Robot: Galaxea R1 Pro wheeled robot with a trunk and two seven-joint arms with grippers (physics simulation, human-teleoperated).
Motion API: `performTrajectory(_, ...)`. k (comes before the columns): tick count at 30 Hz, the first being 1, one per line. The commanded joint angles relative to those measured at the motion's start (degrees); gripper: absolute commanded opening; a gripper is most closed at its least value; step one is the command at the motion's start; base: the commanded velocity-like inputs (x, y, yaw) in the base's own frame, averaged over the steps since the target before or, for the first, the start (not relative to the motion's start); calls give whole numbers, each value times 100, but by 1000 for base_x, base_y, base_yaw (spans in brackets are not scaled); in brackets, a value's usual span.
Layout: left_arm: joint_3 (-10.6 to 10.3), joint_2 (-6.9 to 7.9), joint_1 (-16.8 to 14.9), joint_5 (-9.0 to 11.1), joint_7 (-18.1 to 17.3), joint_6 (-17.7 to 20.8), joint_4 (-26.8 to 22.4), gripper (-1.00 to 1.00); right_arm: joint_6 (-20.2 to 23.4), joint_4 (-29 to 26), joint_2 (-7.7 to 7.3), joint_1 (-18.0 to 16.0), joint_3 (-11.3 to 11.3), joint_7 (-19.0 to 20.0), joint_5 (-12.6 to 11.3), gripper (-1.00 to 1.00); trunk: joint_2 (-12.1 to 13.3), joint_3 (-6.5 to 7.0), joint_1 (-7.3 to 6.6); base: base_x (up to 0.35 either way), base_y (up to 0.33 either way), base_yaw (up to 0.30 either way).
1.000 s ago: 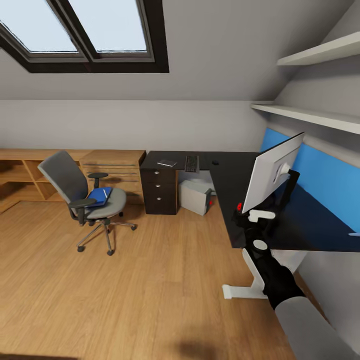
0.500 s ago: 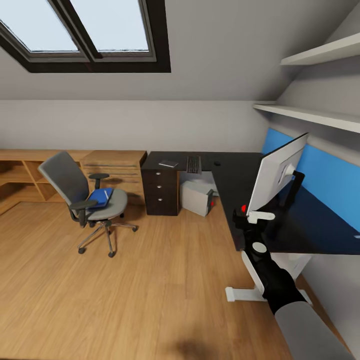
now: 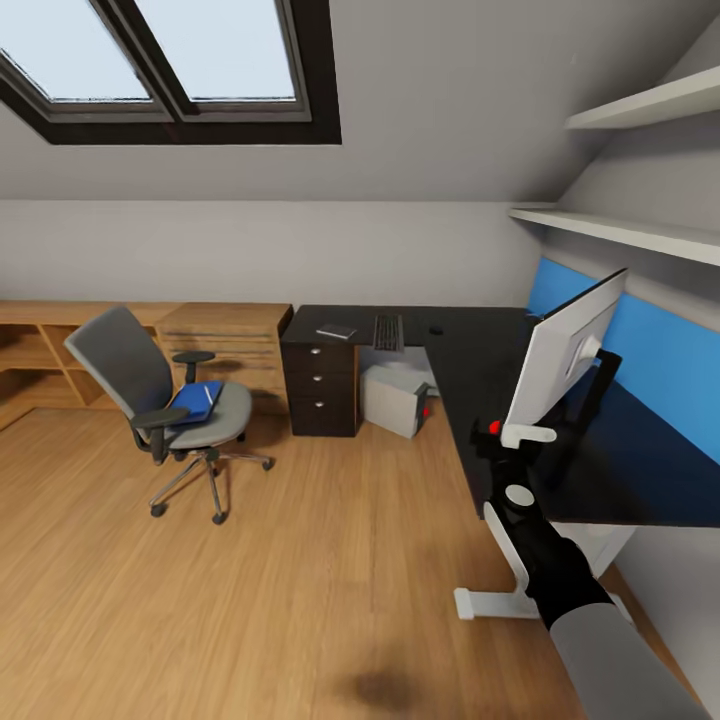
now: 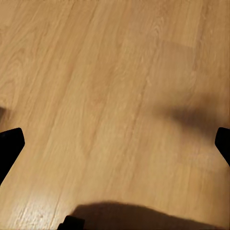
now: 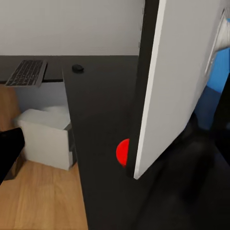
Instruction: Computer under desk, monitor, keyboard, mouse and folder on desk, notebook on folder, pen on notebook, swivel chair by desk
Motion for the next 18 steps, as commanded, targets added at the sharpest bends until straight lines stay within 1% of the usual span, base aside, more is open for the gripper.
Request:
performTrajectory(1, -49, 4, -3, 35, 42, -22, 2, 100, 9, -6, -9, -4, 29, -73, -55, 100, -4, -6, 3, 251, 0, 0)
performTrajectory(4, -45, 4, -2, 33, 42, -22, 2, 100, 9, -12, -10, -4, 24, -141, -55, 100, -4, -6, 3, 234, 0, 0)
performTrajectory(7, -44, 4, -4, 31, 42, -22, 2, 100, 2, -13, -14, -4, 16, -175, -55, 100, -4, -6, 3, 130, 0, 0)
performTrajectory(18, -49, -3, -3, 28, 42, -22, 2, 100, -97, -8, -26, -7, 0, -430, -62, 100, -4, -6, 3, 28, 0, 0)
